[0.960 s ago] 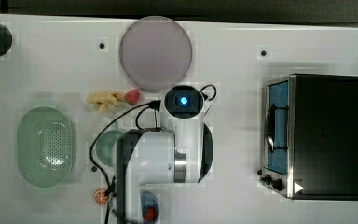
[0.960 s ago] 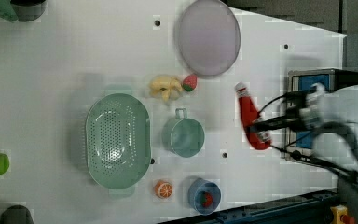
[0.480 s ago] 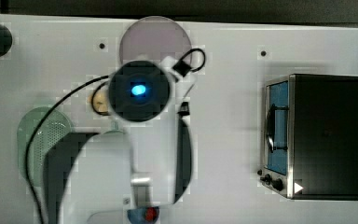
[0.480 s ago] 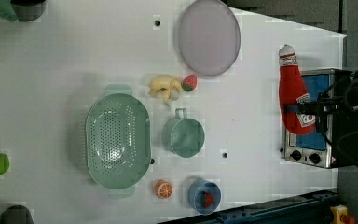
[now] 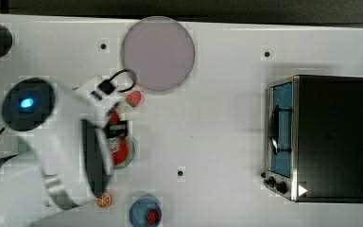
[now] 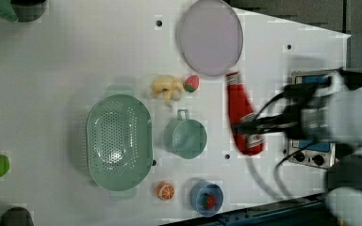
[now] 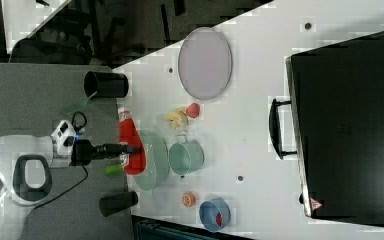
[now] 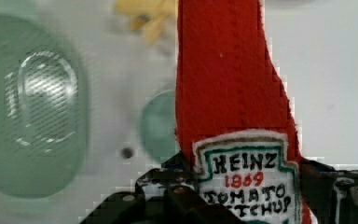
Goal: Pick Ketchup from the table and place it in strainer.
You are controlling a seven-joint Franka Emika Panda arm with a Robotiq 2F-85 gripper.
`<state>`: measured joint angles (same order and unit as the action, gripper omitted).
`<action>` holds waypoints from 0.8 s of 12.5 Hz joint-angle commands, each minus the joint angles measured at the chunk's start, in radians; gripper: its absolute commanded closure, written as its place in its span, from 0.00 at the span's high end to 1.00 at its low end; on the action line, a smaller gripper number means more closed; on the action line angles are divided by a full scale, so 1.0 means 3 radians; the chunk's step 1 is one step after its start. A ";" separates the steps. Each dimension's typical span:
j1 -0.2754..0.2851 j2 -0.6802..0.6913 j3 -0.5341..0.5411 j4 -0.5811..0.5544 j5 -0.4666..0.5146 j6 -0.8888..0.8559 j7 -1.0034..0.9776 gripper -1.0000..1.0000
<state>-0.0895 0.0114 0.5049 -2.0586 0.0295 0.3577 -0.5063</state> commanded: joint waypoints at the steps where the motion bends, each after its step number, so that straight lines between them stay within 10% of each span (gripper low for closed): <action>1: 0.0122 0.0065 0.0339 -0.0055 0.0028 0.0319 0.0805 0.62; 8: 0.0307 0.0998 0.0773 -0.0167 -0.0058 0.1680 0.1760 0.62; 10: 0.0358 0.1208 0.0762 -0.0215 -0.0220 0.1951 0.2027 0.76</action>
<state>0.0045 0.3984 0.7373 -2.1074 -0.0276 0.9219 -0.0169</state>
